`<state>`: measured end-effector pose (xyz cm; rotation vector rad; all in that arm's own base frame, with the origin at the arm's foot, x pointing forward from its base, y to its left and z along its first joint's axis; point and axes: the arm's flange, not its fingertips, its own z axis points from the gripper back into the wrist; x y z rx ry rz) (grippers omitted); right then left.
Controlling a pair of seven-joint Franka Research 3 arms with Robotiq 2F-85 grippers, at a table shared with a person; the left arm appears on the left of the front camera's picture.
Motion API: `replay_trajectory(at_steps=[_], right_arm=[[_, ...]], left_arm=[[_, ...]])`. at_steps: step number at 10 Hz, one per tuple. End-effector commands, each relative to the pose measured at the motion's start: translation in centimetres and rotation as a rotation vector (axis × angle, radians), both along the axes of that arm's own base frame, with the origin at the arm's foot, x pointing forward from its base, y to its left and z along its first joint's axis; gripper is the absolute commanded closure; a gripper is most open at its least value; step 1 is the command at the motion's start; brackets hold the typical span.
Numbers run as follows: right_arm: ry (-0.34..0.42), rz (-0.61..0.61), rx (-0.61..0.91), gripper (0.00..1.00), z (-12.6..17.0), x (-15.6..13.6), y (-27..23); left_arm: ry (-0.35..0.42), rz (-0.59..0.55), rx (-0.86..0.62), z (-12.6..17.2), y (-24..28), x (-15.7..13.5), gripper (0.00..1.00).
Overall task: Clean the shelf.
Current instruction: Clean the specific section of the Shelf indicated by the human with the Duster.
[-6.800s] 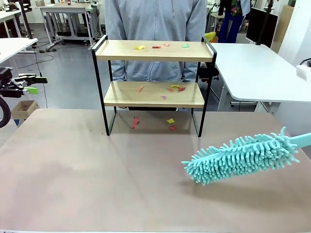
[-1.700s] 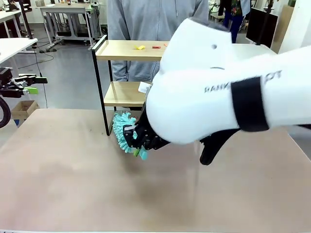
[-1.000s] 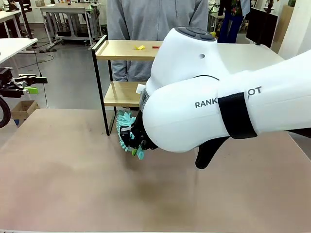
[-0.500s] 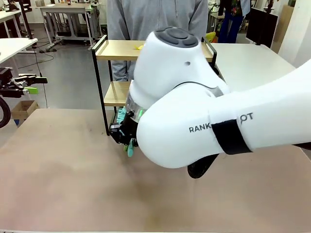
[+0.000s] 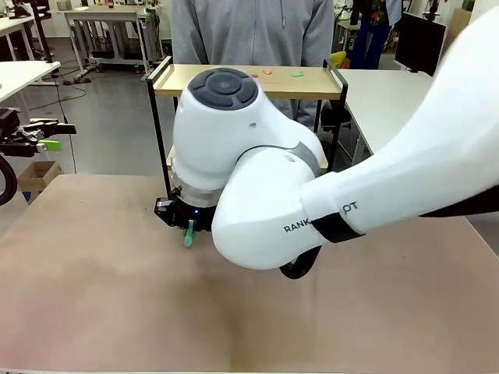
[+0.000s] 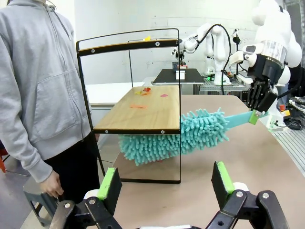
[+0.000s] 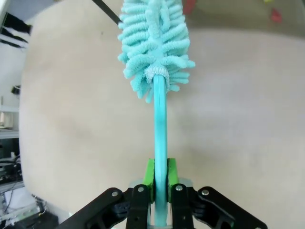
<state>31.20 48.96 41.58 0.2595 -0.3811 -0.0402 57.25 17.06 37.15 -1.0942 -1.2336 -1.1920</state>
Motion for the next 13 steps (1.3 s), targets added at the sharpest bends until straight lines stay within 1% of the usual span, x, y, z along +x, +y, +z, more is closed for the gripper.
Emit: replay_trajectory(at_steps=[1,6,13], right_arm=[[-0.056,-0.028,-0.007,0.87,-1.8,1.3,3.9],[-0.093,-0.093,-0.015,0.87,-4.2,3.8,5.3],[-0.042,-0.097,-0.048,0.87,-7.8,5.1,5.2]], left_arm=[[-0.007,0.000,0.000,0.3,0.0,-0.1,0.00],[-0.007,0.000,0.000,0.3,0.0,-0.1,0.00],[-0.007,0.000,0.000,0.3,0.0,-0.1,0.00]])
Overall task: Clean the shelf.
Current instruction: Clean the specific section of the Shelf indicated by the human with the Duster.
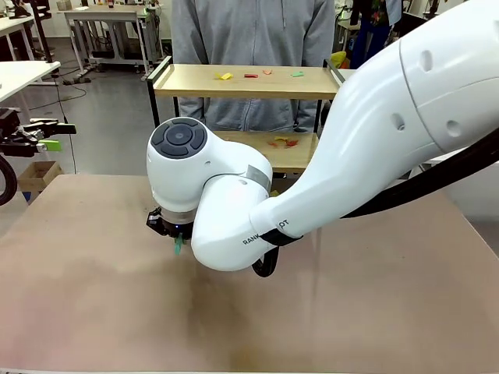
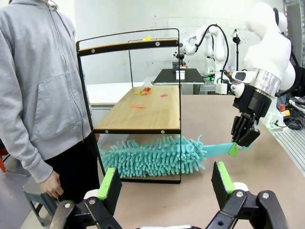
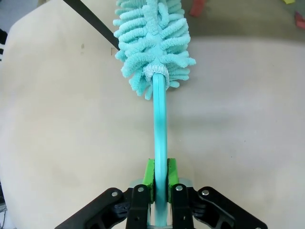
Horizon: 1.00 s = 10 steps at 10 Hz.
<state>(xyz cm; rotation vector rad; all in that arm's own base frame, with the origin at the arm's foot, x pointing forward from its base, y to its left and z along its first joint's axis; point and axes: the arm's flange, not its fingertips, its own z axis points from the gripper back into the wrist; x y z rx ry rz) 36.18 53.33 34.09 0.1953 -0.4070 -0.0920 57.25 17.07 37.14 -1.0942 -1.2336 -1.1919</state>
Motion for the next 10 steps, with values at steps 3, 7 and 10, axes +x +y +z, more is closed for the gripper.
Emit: replay_trajectory(at_steps=[3,7,10], right_arm=[[0.000,0.000,0.000,0.87,0.0,0.0,0.0],[0.047,-0.018,0.005,0.87,-0.5,0.8,-1.6],[0.125,-0.049,0.013,0.87,-1.4,2.2,-6.6]], left_arm=[[-0.007,0.000,0.000,0.3,0.0,-0.1,0.00],[-0.007,0.000,0.000,0.3,0.0,-0.1,0.00],[-0.007,0.000,0.000,0.3,0.0,-0.1,0.00]])
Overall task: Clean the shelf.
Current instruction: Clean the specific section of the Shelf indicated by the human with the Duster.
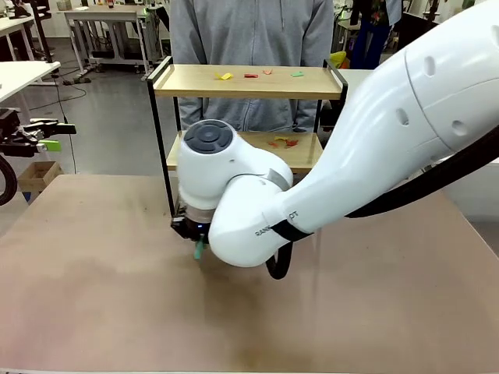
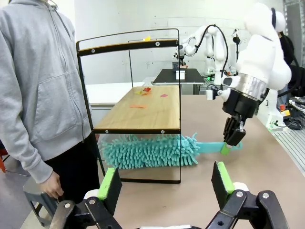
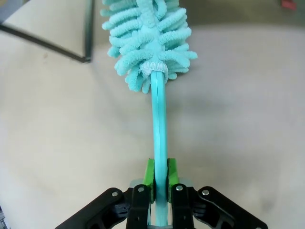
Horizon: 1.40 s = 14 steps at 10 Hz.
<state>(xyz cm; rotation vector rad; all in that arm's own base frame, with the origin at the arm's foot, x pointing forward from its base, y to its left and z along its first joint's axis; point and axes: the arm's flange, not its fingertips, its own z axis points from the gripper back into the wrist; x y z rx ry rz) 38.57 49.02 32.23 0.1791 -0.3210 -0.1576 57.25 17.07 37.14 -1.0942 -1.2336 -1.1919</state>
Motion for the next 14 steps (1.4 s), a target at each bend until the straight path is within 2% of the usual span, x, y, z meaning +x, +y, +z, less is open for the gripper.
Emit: replay_trajectory(at_steps=[1,7,10,12,14], right_arm=[[0.048,-0.001,0.012,0.87,0.2,0.1,-3.9],[0.094,-0.126,0.031,0.87,0.4,1.4,-14.6],[0.134,-0.208,-0.065,0.87,0.2,2.2,-20.0],[0.121,-0.270,-0.160,0.87,1.0,2.1,-22.3],[0.061,-0.249,-0.178,0.87,2.4,1.0,-22.8]], left_arm=[[-0.007,0.000,0.000,0.3,0.0,-0.1,0.00],[-0.007,0.000,0.000,0.3,0.0,-0.1,0.00],[-0.007,0.000,0.000,0.3,0.0,-0.1,0.00],[-0.007,0.000,0.000,0.3,0.0,-0.1,0.00],[-0.007,0.000,0.000,0.3,0.0,-0.1,0.00]])
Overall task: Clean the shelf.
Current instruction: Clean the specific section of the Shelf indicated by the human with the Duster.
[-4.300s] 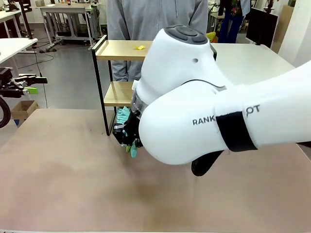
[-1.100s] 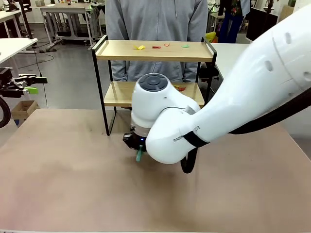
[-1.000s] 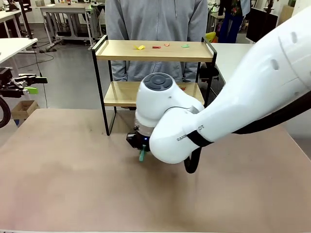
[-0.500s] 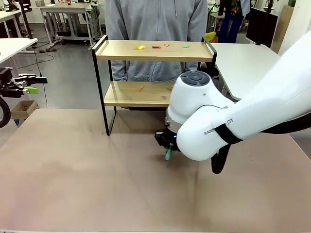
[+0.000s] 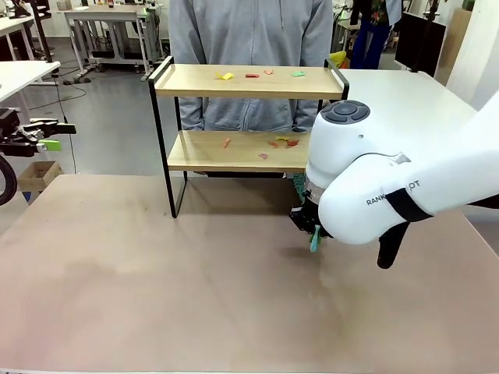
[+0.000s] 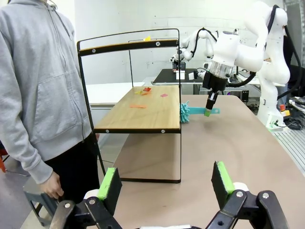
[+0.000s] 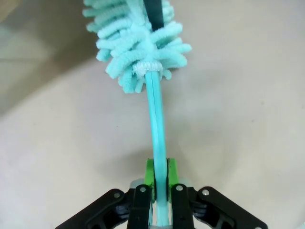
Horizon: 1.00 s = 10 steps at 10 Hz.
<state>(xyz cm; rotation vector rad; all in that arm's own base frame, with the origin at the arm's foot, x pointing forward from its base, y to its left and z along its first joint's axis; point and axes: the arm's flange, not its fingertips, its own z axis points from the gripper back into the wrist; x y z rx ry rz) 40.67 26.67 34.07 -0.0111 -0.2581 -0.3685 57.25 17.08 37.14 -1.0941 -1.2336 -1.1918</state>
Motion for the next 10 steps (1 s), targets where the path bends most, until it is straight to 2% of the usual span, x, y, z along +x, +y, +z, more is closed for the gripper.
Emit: replay_trajectory(at_steps=[1,2,4,6,10], right_arm=[[-0.083,0.082,0.056,0.87,1.3,-2.0,1.3],[0.000,0.000,0.000,0.87,0.0,0.0,0.0],[0.000,0.000,0.000,0.87,0.0,0.0,0.0],[-0.073,0.062,0.071,0.87,1.8,-1.1,0.2],[-0.106,0.169,0.152,0.87,3.9,-2.9,-3.3]], left_arm=[[-0.007,0.000,0.000,0.3,0.0,-0.1,0.00],[-0.007,0.000,0.000,0.3,0.0,-0.1,0.00],[-0.007,0.000,0.000,0.3,0.0,-0.1,0.00],[-0.007,0.000,0.000,0.3,0.0,-0.1,0.00],[-0.007,0.000,0.000,0.3,0.0,-0.1,0.00]])
